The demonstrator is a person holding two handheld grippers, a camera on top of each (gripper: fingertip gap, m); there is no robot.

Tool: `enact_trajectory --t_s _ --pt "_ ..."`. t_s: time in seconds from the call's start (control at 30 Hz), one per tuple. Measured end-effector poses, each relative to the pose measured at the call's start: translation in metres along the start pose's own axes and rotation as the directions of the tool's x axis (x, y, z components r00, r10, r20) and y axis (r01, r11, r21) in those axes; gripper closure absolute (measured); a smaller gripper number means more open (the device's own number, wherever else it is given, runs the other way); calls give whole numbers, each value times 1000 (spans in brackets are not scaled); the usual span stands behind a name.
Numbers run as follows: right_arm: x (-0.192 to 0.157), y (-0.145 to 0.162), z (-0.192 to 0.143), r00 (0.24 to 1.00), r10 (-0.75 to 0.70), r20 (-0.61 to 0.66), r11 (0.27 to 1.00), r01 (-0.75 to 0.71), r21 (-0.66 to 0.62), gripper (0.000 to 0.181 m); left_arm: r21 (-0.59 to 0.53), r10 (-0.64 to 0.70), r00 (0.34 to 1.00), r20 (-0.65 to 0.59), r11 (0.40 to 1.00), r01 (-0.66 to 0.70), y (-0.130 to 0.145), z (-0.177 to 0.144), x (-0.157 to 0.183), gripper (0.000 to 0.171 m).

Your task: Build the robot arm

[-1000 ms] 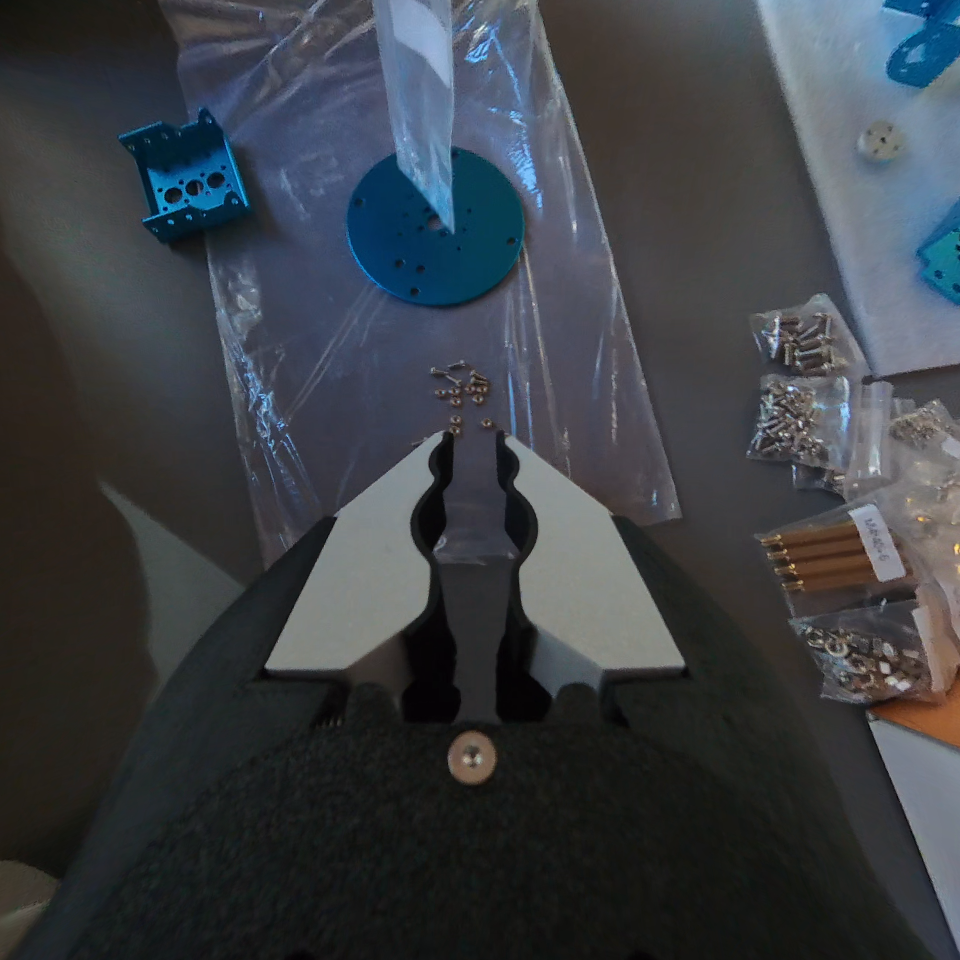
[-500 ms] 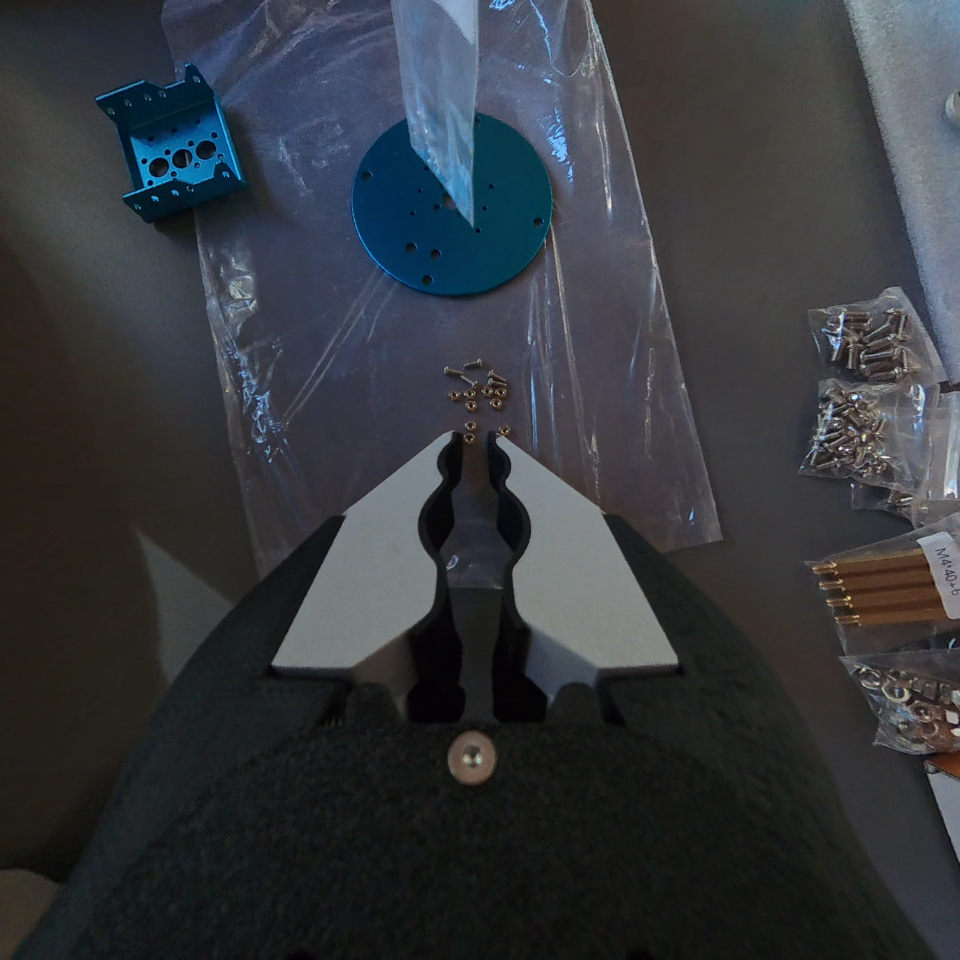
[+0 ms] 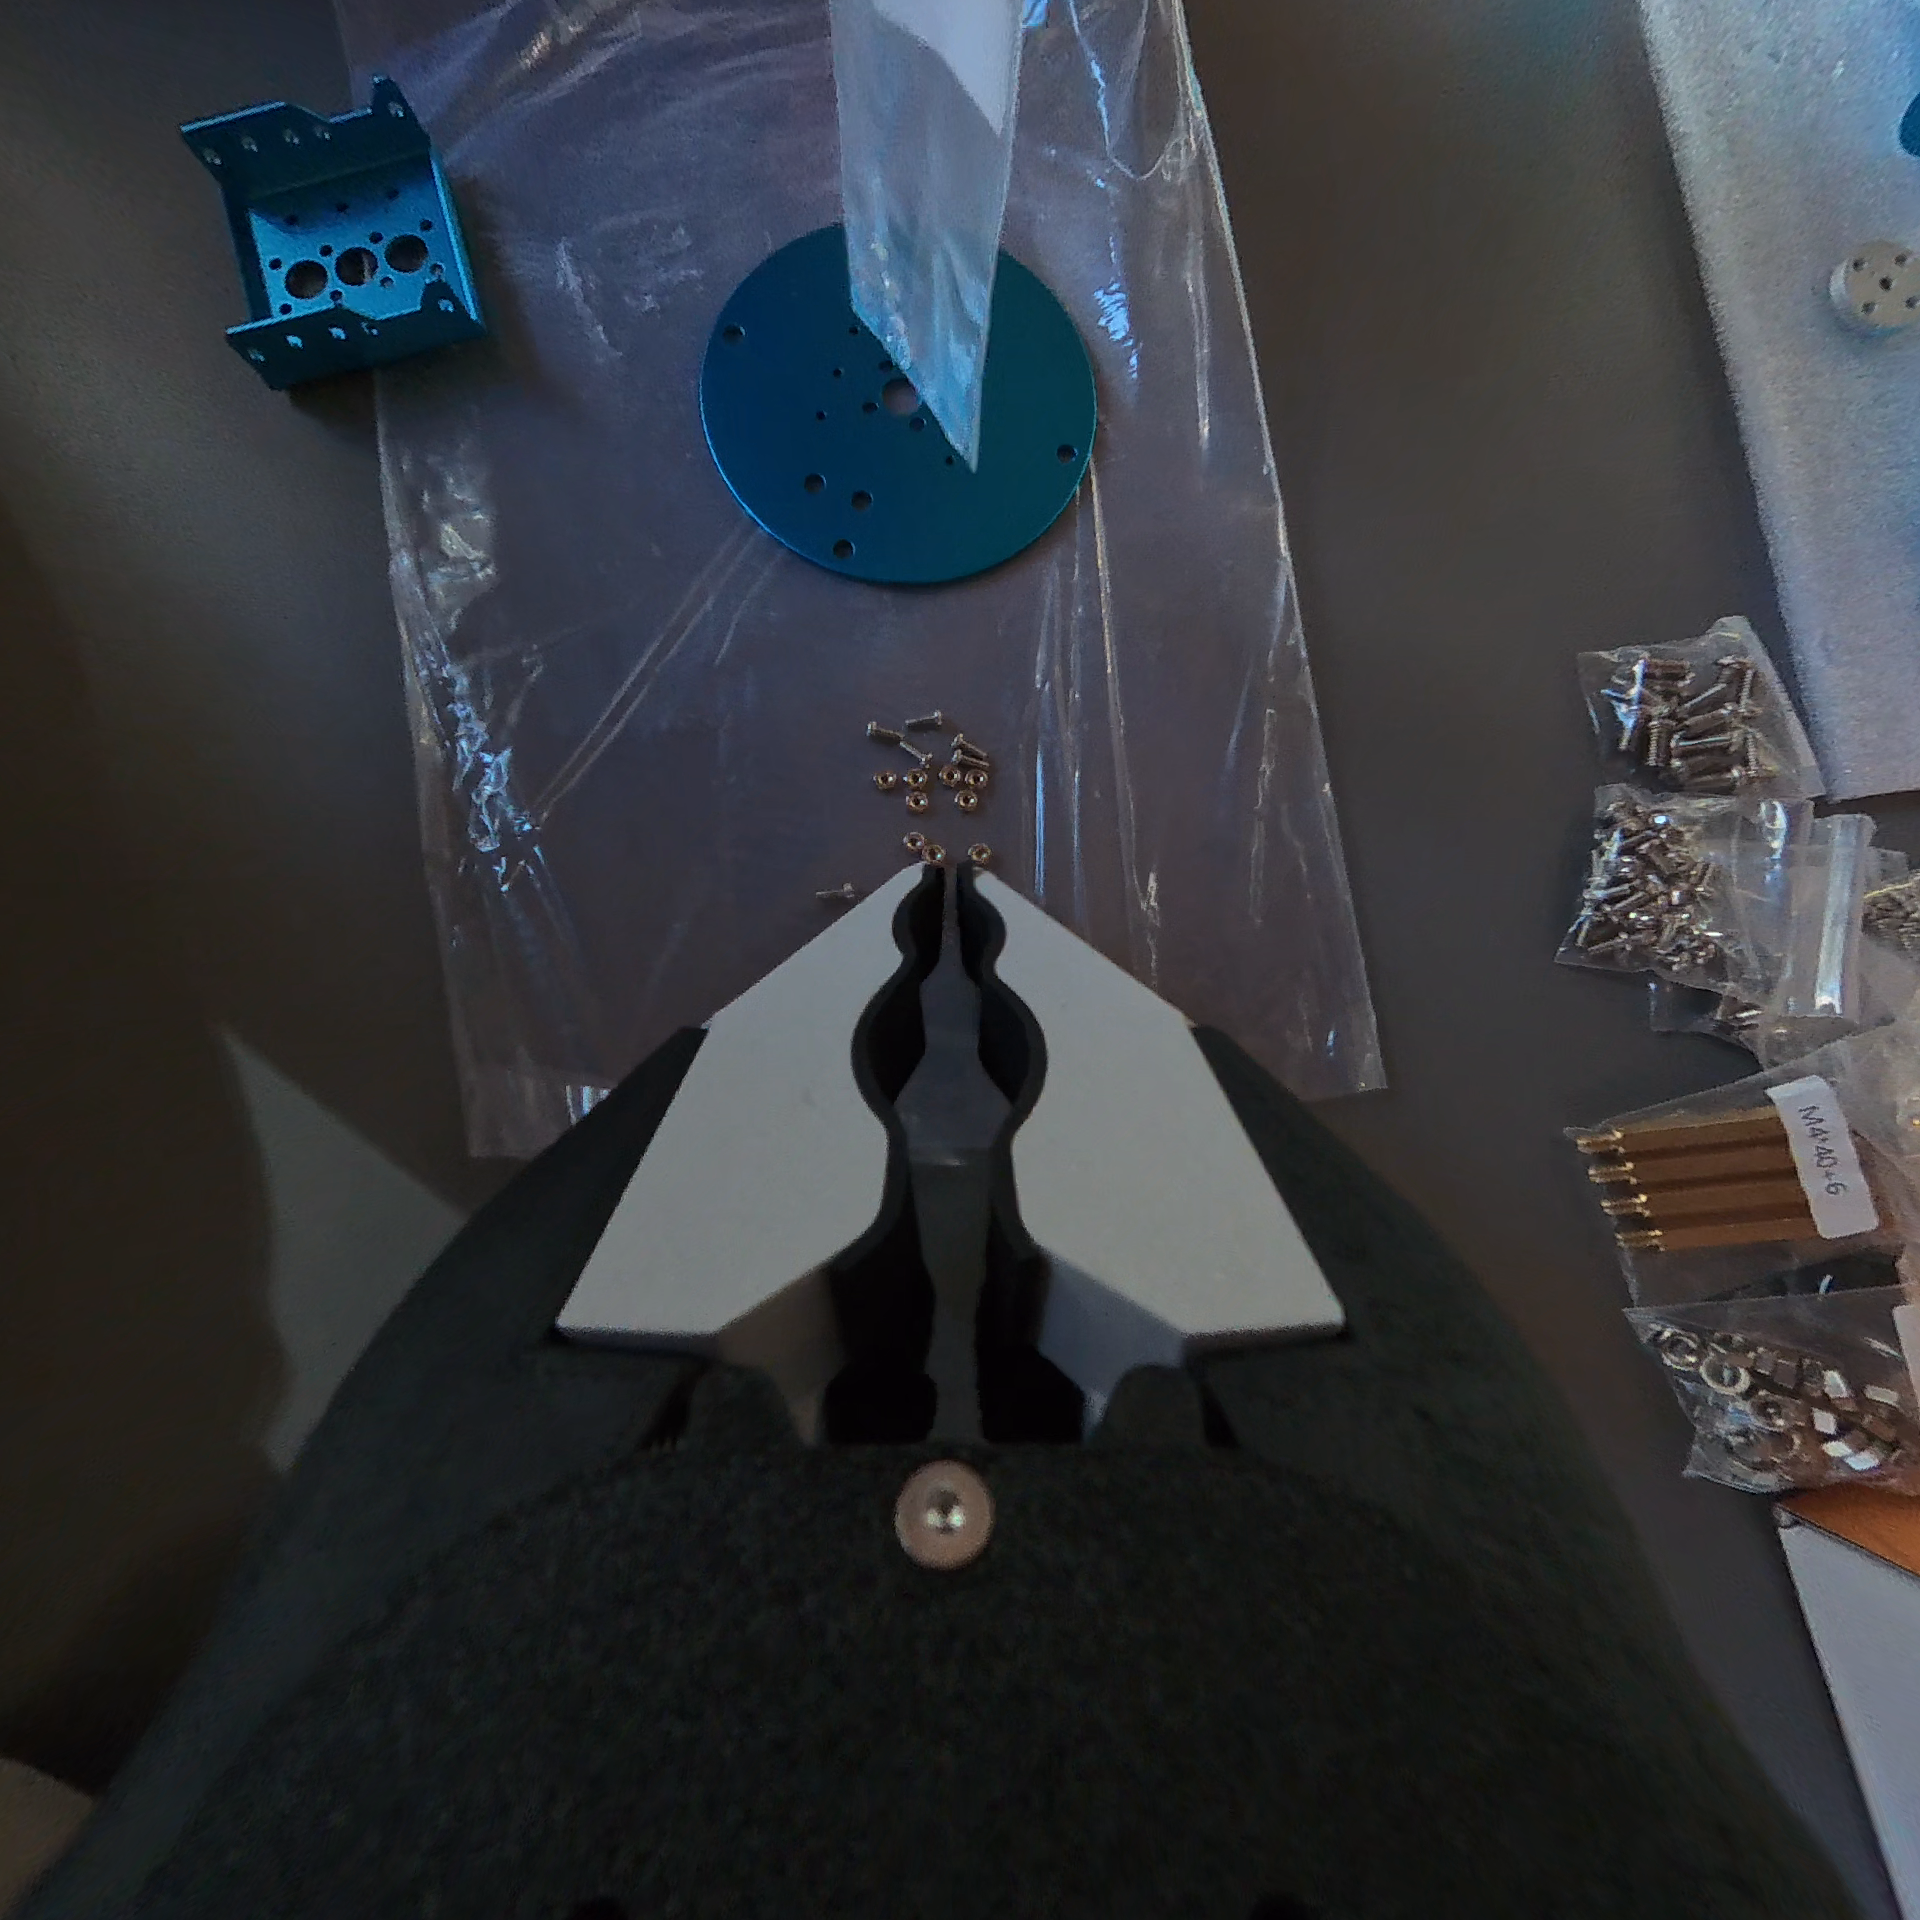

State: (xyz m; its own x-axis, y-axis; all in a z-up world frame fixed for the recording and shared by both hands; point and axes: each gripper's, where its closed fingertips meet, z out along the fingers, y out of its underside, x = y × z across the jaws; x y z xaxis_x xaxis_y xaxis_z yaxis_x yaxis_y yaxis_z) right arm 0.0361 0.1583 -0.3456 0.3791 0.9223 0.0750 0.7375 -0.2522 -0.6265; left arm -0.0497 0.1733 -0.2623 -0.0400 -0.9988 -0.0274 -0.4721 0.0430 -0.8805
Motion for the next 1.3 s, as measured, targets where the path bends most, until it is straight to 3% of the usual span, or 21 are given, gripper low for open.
enact_trajectory --t_s 0.53,0.97,1.3 --pt "-8 -6 6 994 -110 -15 994 110 9 174 -15 3 1000 -7 1000 -3 3 4 3 171" --pt "-7 -10 -2 995 -96 -18 994 96 44 175 -17 3 1000 -9 1000 -3 3 4 3 171" --pt "6 4 -1 998 -45 -50 999 45 -14 173 -22 4 1000 -12 1000 -4 4 5 4 171"
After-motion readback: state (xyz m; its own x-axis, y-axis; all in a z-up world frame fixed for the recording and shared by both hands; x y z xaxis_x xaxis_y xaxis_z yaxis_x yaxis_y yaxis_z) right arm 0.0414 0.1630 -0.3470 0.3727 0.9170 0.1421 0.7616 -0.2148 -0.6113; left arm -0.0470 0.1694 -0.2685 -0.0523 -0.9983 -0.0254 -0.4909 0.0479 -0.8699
